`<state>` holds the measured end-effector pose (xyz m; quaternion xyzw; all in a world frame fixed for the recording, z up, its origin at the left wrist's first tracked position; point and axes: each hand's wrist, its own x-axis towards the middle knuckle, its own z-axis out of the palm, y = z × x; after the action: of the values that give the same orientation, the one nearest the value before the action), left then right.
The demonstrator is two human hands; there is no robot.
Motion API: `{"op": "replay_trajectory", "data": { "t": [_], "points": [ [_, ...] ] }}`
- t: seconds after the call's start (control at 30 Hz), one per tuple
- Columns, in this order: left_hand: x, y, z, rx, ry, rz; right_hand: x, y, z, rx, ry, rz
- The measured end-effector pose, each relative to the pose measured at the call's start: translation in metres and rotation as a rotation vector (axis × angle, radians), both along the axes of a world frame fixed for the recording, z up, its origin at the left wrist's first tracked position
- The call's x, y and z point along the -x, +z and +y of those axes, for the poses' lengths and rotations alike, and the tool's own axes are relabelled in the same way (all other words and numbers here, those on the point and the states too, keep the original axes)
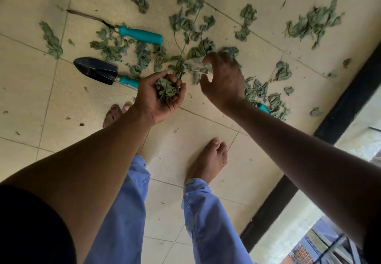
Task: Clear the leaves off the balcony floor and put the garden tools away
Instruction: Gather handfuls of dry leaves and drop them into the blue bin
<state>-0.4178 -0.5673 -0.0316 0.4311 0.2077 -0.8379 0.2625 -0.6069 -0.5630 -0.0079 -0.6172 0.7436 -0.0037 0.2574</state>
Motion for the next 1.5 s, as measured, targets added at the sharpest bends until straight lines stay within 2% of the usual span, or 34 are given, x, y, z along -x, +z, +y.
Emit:
{"op": "replay_trajectory", "data": {
  "t": [0.07, 0.13, 0.37, 0.5, 0.63, 0.77, 0.9, 0.97, 1.07, 1.13, 1.23, 1.4, 1.5],
  "points": [
    [0.002, -0.003, 0.002, 0.005, -0.022, 0.011, 0.015, -0.023, -0.005, -0.147, 0.045, 0.153],
    [0.005, -0.007, 0.002, -0.001, -0.034, 0.015, 0.021, -0.037, -0.013, -0.191, 0.119, 0.226],
    [0.006, -0.006, 0.002, -0.007, -0.067, 0.008, 0.019, -0.045, -0.026, -0.179, 0.394, 0.244],
    [0.005, -0.004, 0.005, -0.024, -0.064, 0.012, 0.021, -0.051, -0.023, -0.151, 0.367, 0.192],
    [0.003, -0.001, 0.009, -0.036, -0.065, -0.03, 0.023, -0.06, -0.016, -0.033, 0.158, 0.087],
    [-0.001, 0.004, 0.013, -0.044, -0.064, -0.072, 0.016, -0.036, -0.01, -0.03, -0.284, -0.158],
    [-0.001, 0.015, 0.014, -0.056, -0.049, -0.131, -0.008, 0.031, 0.01, -0.173, -0.75, -0.792],
    [0.004, 0.023, 0.014, -0.041, -0.056, -0.175, -0.025, 0.066, 0.021, -0.223, -0.818, -0.987],
    [0.017, 0.036, 0.014, 0.012, -0.097, -0.194, -0.045, 0.087, 0.038, -0.245, -0.905, -1.101],
    [0.026, 0.042, 0.015, 0.002, -0.065, -0.173, -0.054, 0.085, 0.048, -0.169, -0.868, -0.999],
    [0.036, 0.045, 0.02, -0.013, 0.023, -0.134, -0.06, 0.079, 0.058, -0.041, -0.566, -0.684],
    [0.042, 0.058, 0.027, 0.038, 0.059, -0.111, -0.063, 0.086, 0.062, 0.122, -0.293, -0.551],
    [0.043, 0.065, 0.029, 0.025, 0.094, -0.127, -0.055, 0.087, 0.067, 0.187, -0.085, -0.346]
  ]
}}
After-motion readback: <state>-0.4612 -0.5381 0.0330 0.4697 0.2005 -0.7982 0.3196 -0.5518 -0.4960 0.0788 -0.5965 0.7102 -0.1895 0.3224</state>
